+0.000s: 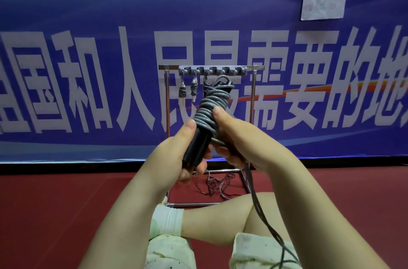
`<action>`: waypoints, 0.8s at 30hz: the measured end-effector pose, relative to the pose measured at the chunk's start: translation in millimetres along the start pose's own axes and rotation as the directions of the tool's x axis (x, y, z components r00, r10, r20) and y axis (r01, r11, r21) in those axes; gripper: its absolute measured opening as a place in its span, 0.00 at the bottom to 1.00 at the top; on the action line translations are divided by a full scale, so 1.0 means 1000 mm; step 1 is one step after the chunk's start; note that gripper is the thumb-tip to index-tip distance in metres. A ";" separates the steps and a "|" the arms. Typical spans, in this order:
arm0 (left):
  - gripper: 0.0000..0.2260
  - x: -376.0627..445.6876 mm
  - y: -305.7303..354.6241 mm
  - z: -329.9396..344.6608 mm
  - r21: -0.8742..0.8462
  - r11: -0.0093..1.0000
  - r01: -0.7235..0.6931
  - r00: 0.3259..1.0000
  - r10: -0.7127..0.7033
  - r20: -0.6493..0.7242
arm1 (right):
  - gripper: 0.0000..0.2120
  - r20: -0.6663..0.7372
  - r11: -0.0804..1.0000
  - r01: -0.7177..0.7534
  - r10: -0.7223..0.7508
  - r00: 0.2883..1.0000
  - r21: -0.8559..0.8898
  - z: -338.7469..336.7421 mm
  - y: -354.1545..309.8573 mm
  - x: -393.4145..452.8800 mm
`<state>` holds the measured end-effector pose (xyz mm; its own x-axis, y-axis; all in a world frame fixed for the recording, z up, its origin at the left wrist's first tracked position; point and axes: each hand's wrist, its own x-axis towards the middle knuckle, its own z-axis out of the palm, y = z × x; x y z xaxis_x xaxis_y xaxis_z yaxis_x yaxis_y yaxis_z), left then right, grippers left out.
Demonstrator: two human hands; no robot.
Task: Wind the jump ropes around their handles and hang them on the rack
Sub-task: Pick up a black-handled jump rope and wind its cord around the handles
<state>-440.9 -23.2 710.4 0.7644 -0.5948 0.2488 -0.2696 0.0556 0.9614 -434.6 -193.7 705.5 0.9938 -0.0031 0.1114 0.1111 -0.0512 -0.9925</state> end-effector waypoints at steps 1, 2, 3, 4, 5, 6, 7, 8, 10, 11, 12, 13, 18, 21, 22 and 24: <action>0.27 0.000 0.000 0.000 0.020 1.000 -0.002 1.000 0.003 -0.018 | 0.24 -0.046 0.999 -0.039 0.037 0.998 -0.033 0.002 -0.006 0.001; 0.27 0.000 0.001 0.000 0.046 0.999 0.002 0.999 -0.001 -0.032 | 0.30 -0.105 0.990 -0.047 0.033 0.994 -0.134 0.003 -0.011 0.003; 0.27 0.000 0.001 0.000 0.075 0.997 0.007 0.999 -0.003 -0.042 | 0.35 -0.095 0.976 -0.037 0.017 0.995 -0.214 0.001 -0.010 -0.003; 0.28 0.001 0.001 0.000 0.101 0.995 0.009 0.999 -0.004 -0.050 | 0.38 -0.080 0.953 -0.029 0.005 0.997 -0.300 0.003 -0.010 -0.013; 0.28 0.002 0.000 0.000 0.122 0.992 0.013 0.998 -0.005 -0.065 | 0.39 -0.075 0.931 -0.026 -0.001 0.997 -0.364 0.005 -0.014 -0.018; 0.28 0.003 -0.001 0.000 0.142 0.990 0.017 0.996 -0.005 -0.088 | 0.38 -0.078 0.907 -0.021 -0.013 0.997 -0.421 0.008 -0.019 -0.029; 0.27 0.005 -0.003 0.001 0.162 0.986 0.026 0.993 -0.006 -0.119 | 0.36 -0.099 0.886 -0.028 -0.021 0.995 -0.463 0.011 -0.021 -0.027; 0.27 0.007 -0.005 0.001 0.183 0.983 0.033 0.989 -0.005 -0.151 | 0.36 -0.113 0.870 -0.028 -0.032 0.993 -0.491 0.013 -0.023 -0.032; 0.26 0.012 -0.011 0.001 0.210 0.977 0.047 0.980 -0.004 -0.199 | 0.36 -0.166 0.837 -0.057 -0.041 0.985 -0.544 0.018 -0.028 -0.034; 0.26 0.014 -0.013 0.001 0.219 0.974 0.050 0.975 -0.001 -0.220 | 0.36 -0.184 0.825 -0.062 -0.052 0.982 -0.562 0.019 -0.025 -0.031; 0.27 0.016 -0.016 0.002 0.238 0.970 0.049 0.970 0.011 -0.244 | 0.36 -0.196 0.825 -0.068 -0.053 0.979 -0.562 0.019 -0.024 -0.030; 0.27 0.017 -0.017 0.002 0.275 0.960 0.046 0.963 0.031 -0.269 | 0.36 -0.205 0.828 -0.081 -0.041 0.978 -0.555 0.020 -0.023 -0.030; 0.22 0.014 -0.019 0.003 0.495 0.869 0.005 0.926 0.183 -0.330 | 0.37 -0.158 0.926 -0.047 -0.014 0.987 -0.374 0.019 -0.015 -0.030; 0.13 0.012 -0.018 0.003 0.515 0.857 -0.020 0.922 0.215 -0.321 | 0.29 -0.174 0.965 0.016 -0.064 0.983 -0.263 0.021 -0.014 -0.032; 0.12 0.012 -0.018 0.004 0.517 0.855 -0.033 0.919 0.230 -0.321 | 0.26 -0.175 0.973 0.043 -0.084 0.981 -0.226 0.021 -0.014 -0.033; 0.14 0.011 -0.017 0.003 0.515 0.856 -0.058 0.905 0.263 -0.336 | 0.22 -0.161 0.976 0.103 -0.134 0.978 -0.192 0.021 -0.014 -0.033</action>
<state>-429.5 -33.3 696.9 0.8172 -0.2544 0.5172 -0.5760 -0.3309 0.7475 -468.7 -172.3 714.5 0.9554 -0.1568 0.2504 0.2087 -0.2420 -0.9476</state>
